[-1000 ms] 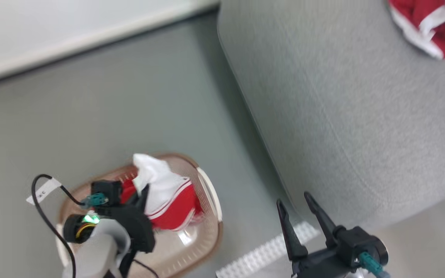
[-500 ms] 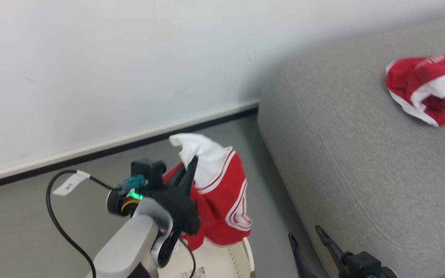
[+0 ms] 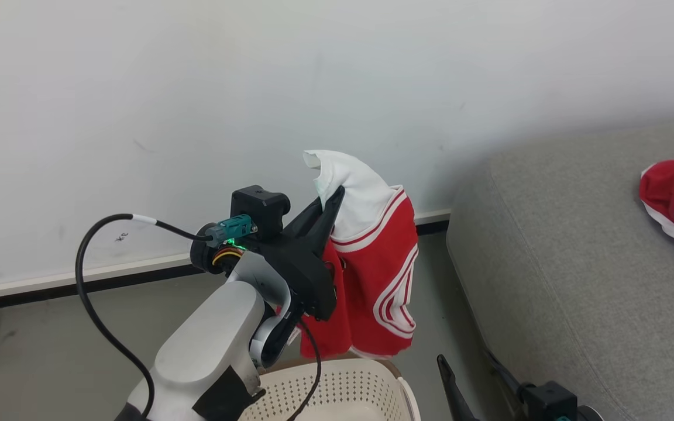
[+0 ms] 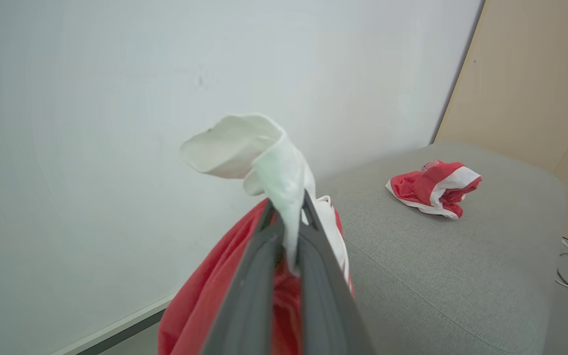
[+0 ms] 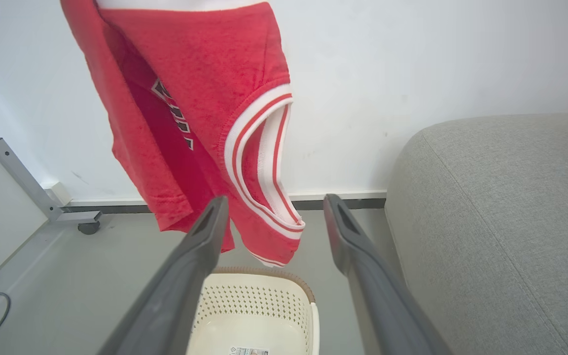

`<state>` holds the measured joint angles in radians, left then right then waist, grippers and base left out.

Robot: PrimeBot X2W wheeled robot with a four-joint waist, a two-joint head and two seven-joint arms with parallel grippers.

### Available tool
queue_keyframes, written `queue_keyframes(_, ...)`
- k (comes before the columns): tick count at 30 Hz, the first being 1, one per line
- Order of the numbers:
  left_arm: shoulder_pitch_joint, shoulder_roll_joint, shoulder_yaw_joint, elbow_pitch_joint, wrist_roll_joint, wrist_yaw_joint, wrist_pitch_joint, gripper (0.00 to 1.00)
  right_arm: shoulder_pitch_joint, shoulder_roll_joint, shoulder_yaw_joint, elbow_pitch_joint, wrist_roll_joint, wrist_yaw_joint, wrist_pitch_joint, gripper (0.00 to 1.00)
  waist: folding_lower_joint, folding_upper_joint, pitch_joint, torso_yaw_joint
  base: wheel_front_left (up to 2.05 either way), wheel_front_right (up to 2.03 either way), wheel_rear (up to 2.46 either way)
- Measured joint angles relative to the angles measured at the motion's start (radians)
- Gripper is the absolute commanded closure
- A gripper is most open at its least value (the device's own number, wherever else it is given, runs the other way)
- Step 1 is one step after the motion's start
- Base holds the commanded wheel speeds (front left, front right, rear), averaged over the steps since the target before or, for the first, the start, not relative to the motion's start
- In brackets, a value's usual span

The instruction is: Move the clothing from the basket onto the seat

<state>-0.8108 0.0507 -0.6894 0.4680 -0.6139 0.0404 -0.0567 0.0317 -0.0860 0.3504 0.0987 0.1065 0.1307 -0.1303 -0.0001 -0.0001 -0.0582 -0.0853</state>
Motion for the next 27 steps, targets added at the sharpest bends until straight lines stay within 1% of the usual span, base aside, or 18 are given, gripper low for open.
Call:
queue_keyframes(9,0.000,0.000,-0.018,-0.008,-0.006,-0.005,0.015,1.00,-0.003,0.001,0.012,-0.001,0.002,0.000,0.006,0.00,0.0002,0.0002,-0.005,0.014,0.00,0.00,0.00)
queue_keyframes(12,0.000,0.000,-0.025,-0.011,-0.012,-0.015,0.023,1.00,-0.008,0.001,0.020,0.005,0.008,0.000,0.004,0.00,0.0002,0.0002,-0.002,0.017,0.00,0.00,0.00)
queue_keyframes(20,0.000,0.001,-0.049,-0.027,-0.025,-0.047,0.047,1.00,-0.060,-0.007,0.031,0.057,0.021,0.000,0.025,0.00,0.0002,0.0002,0.000,0.033,0.00,0.00,0.00)
queue_keyframes(24,-0.007,0.001,-0.057,-0.053,-0.036,-0.052,0.066,1.00,-0.099,-0.008,0.032,0.086,0.021,0.000,0.034,0.00,0.0002,0.0002,0.000,0.040,0.00,0.00,0.00)
queue_keyframes(27,-0.011,0.000,-0.060,-0.077,-0.045,-0.053,0.079,1.00,-0.126,-0.008,0.012,0.110,0.021,0.000,0.040,0.00,0.0002,0.0002,0.000,0.046,0.00,0.00,0.00)
